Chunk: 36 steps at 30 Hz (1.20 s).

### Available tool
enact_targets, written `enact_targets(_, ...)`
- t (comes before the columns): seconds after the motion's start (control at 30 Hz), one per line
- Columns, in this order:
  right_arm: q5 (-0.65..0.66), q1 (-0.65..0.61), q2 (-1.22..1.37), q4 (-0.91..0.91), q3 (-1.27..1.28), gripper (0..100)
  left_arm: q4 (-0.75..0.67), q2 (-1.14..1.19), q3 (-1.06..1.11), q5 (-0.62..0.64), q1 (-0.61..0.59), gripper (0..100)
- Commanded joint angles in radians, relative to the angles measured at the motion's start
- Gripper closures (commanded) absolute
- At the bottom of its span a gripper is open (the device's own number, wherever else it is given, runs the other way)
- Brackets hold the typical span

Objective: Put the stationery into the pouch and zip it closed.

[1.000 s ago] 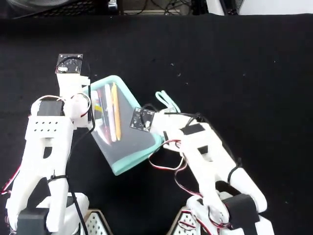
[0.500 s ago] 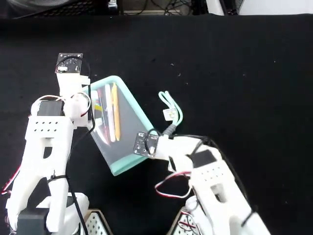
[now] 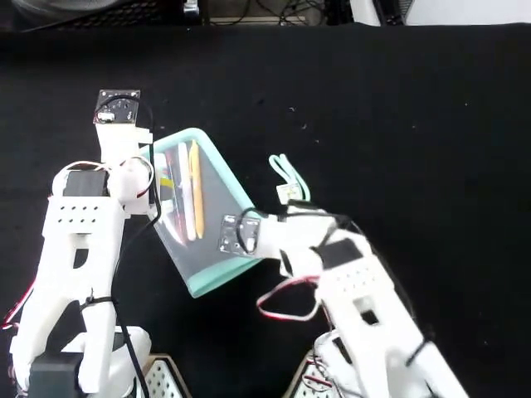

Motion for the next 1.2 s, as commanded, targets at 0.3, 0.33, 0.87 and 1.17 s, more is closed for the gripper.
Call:
enact_targets(0.3, 0.212, 0.026, 0.349, -0.018, -0.228, 72.0, -0.014, -0.006, -0.007, 0.000, 0.004, 75)
enact_targets(0.33, 0.216, 0.026, 0.355, -0.018, -0.228, 72.0, -0.014, -0.006, -0.007, 0.000, 0.004, 75)
enact_targets(0.87, 0.278, -0.071, 0.633, 0.037, -0.323, 89.8, -0.014, -0.006, -0.007, 0.000, 0.004, 75)
enact_targets(1.17, 0.121, 0.002, 0.504, 0.176, -0.363, 98.7, -0.014, -0.006, -0.007, 0.000, 0.004, 75)
